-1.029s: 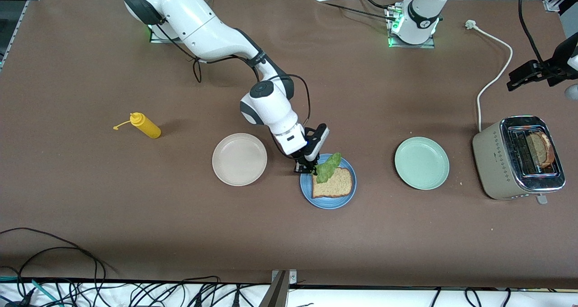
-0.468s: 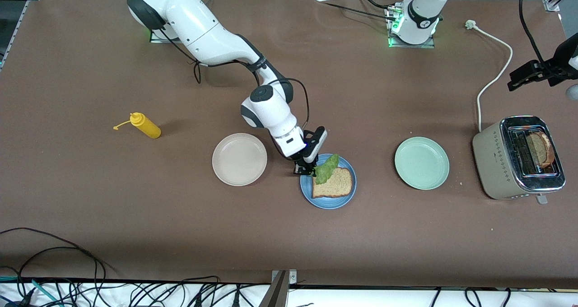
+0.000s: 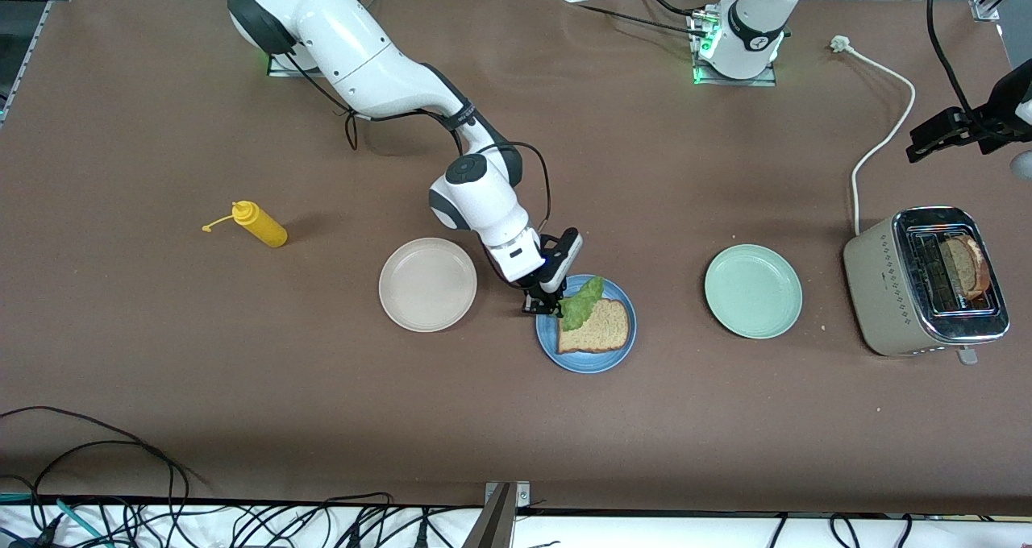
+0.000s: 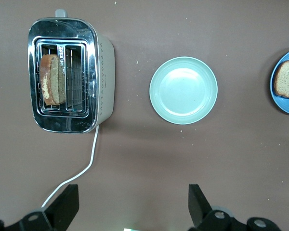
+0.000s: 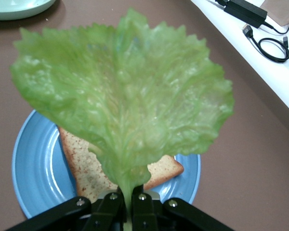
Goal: Make sandwich in blue plate with both arms
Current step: 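Lower the lettuce leaf onto the bread and open the right gripper, then withdraw the right gripper from the plate toward the yellow mustard bottle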
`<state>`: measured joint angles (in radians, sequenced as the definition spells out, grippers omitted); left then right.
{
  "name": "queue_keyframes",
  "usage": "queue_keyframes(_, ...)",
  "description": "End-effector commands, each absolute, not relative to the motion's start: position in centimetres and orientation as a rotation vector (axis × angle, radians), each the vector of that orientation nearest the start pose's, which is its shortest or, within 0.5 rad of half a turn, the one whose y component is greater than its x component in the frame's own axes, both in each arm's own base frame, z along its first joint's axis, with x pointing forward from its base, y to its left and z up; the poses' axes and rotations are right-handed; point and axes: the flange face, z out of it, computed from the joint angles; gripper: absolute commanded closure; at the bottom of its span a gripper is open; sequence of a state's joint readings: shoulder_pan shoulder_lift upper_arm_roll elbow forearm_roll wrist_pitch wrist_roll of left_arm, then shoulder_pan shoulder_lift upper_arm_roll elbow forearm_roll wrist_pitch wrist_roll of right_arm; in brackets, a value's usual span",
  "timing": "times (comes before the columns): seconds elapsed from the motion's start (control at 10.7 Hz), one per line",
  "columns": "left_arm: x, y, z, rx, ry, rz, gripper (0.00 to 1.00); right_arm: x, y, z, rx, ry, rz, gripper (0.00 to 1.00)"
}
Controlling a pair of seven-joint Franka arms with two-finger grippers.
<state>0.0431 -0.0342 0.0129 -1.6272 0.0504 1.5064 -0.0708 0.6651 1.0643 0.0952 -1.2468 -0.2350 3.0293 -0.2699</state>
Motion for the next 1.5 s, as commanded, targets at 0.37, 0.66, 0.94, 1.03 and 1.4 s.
queue_keyframes(0.37, 53.5, 3.8, 61.7, -3.087, -0.207, 0.14, 0.0, 57.4, 55.3, 19.5, -2.348, -1.51, -1.079, 0.37)
queue_keyframes(0.66, 53.5, 3.9, 61.7, -3.087, -0.211, 0.14, 0.0, 57.3, 55.4, 19.5, -2.354, -1.491, -1.075, 0.34)
queue_keyframes(0.94, 53.5, 3.9, 61.7, -3.087, -0.209, 0.14, 0.0, 57.3, 55.5, 20.7, -2.392, -1.368, -1.049, 0.21)
queue_keyframes(1.03, 53.5, 3.9, 61.7, -3.087, -0.211, 0.14, 0.0, 57.3, 55.5, 21.7, -2.398, -1.338, -1.049, 0.11)
queue_keyframes(1.4, 53.5, 3.9, 61.7, -3.087, -0.209, 0.14, 0.0, 58.9, 51.8, 29.1, -2.528, -1.328, -0.941, 0.0)
